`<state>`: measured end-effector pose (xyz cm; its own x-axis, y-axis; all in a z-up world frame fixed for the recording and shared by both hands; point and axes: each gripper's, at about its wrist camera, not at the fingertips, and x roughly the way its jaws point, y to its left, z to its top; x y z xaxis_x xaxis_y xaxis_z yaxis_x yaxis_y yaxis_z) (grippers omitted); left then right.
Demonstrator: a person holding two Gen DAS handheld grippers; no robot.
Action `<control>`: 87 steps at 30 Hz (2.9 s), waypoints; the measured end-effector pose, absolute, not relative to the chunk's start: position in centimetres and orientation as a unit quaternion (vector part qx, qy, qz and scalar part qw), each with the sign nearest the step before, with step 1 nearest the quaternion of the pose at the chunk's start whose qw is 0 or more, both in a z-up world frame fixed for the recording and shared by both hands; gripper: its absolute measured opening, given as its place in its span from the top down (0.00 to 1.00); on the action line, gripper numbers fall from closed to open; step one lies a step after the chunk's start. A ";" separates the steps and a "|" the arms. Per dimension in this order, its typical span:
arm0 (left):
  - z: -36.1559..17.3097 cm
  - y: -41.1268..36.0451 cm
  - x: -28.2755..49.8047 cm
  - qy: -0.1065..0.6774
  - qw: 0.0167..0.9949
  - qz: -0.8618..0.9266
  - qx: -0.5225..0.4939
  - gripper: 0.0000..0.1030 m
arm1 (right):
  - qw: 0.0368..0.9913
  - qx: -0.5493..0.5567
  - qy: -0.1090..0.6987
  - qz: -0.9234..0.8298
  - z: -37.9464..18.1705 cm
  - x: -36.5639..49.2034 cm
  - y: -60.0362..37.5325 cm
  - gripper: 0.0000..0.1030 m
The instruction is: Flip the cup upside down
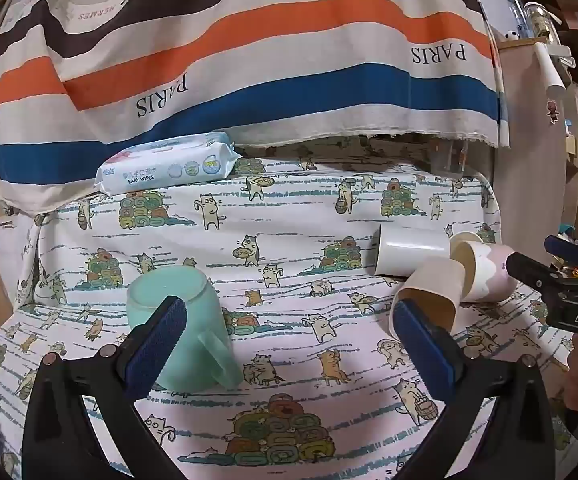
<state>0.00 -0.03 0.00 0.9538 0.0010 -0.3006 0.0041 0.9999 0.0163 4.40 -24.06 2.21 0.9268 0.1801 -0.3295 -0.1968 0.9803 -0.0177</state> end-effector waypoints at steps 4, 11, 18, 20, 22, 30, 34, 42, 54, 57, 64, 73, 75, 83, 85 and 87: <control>0.0 0.0 0.0 0.152 0.988 -0.002 0.007 0.00 | 0.981 -0.026 0.166 0.096 2.2 4.4 -24.1 0.00; 0.0 0.0 -0.3 0.149 0.989 -0.015 0.002 0.00 | 0.981 -0.026 0.164 0.096 2.2 4.4 -24.1 0.00; 0.1 -0.1 -0.2 0.151 0.988 -0.028 0.000 0.00 | 0.981 -0.026 0.164 0.096 2.3 4.4 -24.1 0.00; 0.1 -0.1 -0.2 0.150 0.988 -0.030 0.001 0.00 | 0.981 -0.026 0.164 0.096 2.3 4.4 -24.1 0.00; 0.1 -0.2 -0.2 0.150 0.988 -0.030 0.004 0.00 | 0.982 -0.026 0.164 0.095 2.3 4.3 -24.0 0.00; 0.1 -0.1 -0.1 0.151 0.988 -0.030 0.003 0.00 | 0.981 -0.028 0.166 0.100 2.4 4.3 -24.0 0.05; 0.1 -0.2 -0.1 0.151 0.988 -0.032 0.003 0.00 | 0.979 -0.030 0.172 0.103 2.3 4.4 -23.9 0.05; 0.0 -0.2 -0.1 0.152 0.988 -0.026 0.004 0.00 | 0.979 -0.031 0.172 0.102 2.2 4.6 -23.7 0.03; 0.0 -0.2 -0.2 0.151 0.988 -0.023 0.005 0.00 | 0.980 -0.026 0.170 0.095 2.2 4.6 -24.0 0.01; 0.0 -0.2 -0.5 0.146 0.989 -0.004 0.009 0.00 | 0.981 -0.026 0.170 0.095 2.2 4.6 -24.1 0.01; -0.1 0.2 -0.5 0.148 0.989 -0.010 0.001 0.00 | 0.980 -0.027 0.170 0.096 2.2 4.6 -24.1 0.01; 0.0 -0.2 -0.6 0.148 0.988 -0.034 0.002 0.00 | 0.980 -0.027 0.172 0.096 2.2 4.7 -24.2 0.01; 0.0 -0.2 -0.5 0.153 0.988 -0.031 0.002 0.00 | 0.980 -0.028 0.173 0.096 2.3 4.7 -24.3 0.01; 0.0 -0.1 -0.3 0.157 0.988 -0.010 0.000 0.00 | 0.981 -0.034 0.164 0.097 2.3 4.4 -23.9 0.01; 0.0 0.0 -0.3 0.153 0.988 -0.007 0.003 0.00 | 0.981 -0.038 0.165 0.098 2.3 4.3 -23.6 0.01; 0.0 0.0 -0.5 0.148 0.989 -0.003 0.006 0.00 | 0.981 -0.038 0.166 0.099 2.3 4.3 -23.6 0.01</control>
<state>-0.45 0.05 0.01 0.9563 -0.0048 -0.2924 0.0085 0.9999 0.0113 4.33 -23.60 2.29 0.9257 0.1805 -0.3324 -0.2059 0.9776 -0.0425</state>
